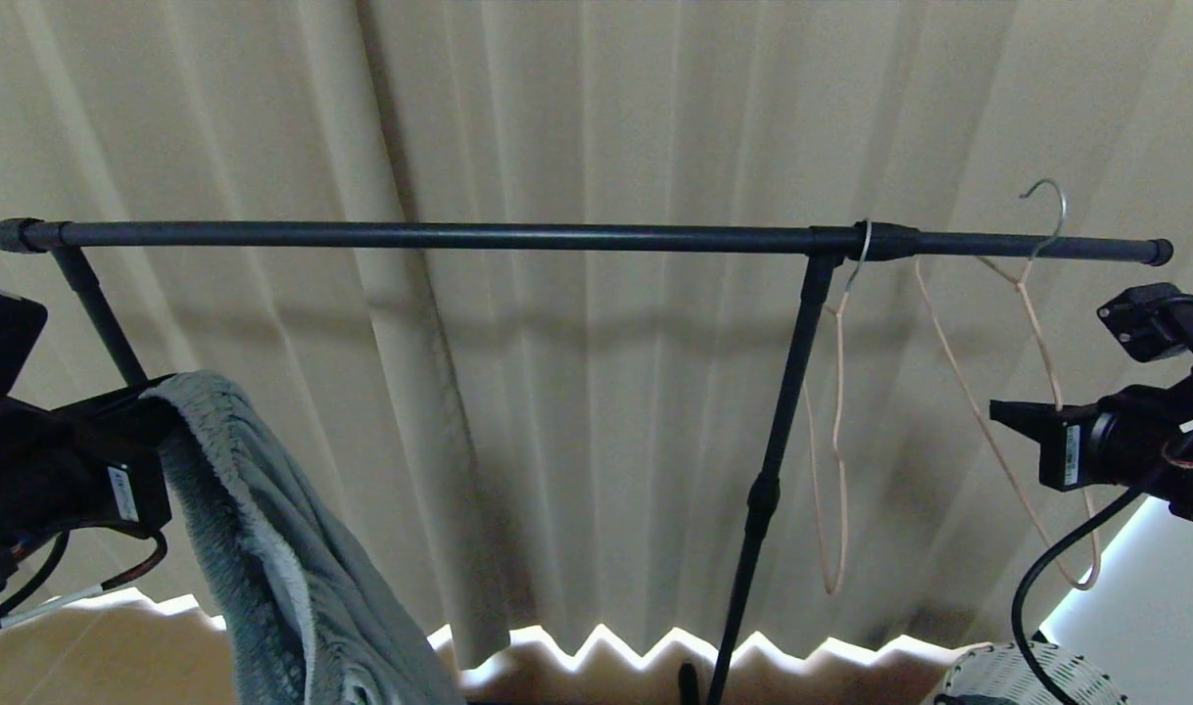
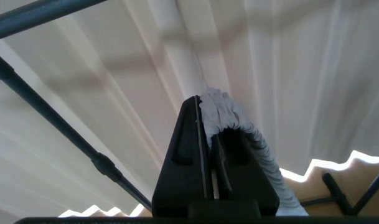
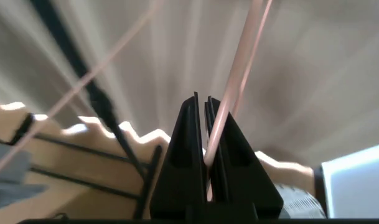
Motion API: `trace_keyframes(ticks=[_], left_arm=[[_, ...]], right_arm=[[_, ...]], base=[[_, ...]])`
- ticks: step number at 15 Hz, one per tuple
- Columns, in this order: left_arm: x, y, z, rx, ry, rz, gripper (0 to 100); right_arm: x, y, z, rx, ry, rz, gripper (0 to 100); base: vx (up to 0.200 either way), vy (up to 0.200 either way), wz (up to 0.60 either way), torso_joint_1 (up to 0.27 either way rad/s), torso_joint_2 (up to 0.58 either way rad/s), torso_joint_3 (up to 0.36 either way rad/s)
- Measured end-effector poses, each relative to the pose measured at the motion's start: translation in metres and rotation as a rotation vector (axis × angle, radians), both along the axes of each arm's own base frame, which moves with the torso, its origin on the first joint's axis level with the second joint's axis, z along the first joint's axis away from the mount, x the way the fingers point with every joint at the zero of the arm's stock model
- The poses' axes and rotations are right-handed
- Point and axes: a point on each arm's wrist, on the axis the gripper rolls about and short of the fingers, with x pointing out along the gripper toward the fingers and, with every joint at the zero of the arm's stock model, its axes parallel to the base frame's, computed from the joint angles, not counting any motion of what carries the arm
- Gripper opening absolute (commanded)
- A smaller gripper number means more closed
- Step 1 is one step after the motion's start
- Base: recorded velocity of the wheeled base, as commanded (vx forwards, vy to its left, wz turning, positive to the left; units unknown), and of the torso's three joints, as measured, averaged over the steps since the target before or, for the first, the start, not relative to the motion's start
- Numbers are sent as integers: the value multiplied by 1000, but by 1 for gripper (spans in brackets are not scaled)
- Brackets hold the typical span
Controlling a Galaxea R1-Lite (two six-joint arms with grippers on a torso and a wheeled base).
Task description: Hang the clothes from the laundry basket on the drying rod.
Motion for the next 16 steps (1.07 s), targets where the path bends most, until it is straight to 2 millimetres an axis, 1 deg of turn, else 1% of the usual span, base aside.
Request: trace_keyframes(ticks=[3,6,10,16], left_arm=[[0,0,0,0,0,1,0],[0,0,0,0,-1,1,0],[0,0,1,-1,-5,1,0],[0,0,2,-2,-7,2,0]], right_arm=[[-2,-5,2,102,1,71,0],[-2,-16,0,178,20,64,0],[5,-33,-9,197,53,-5,0],[7,-40,-14,201,73,-37,0]], base=[[0,0,0,0,0,0],[0,0,0,0,0,0],[0,0,0,0,0,0],[0,0,0,0,0,0]])
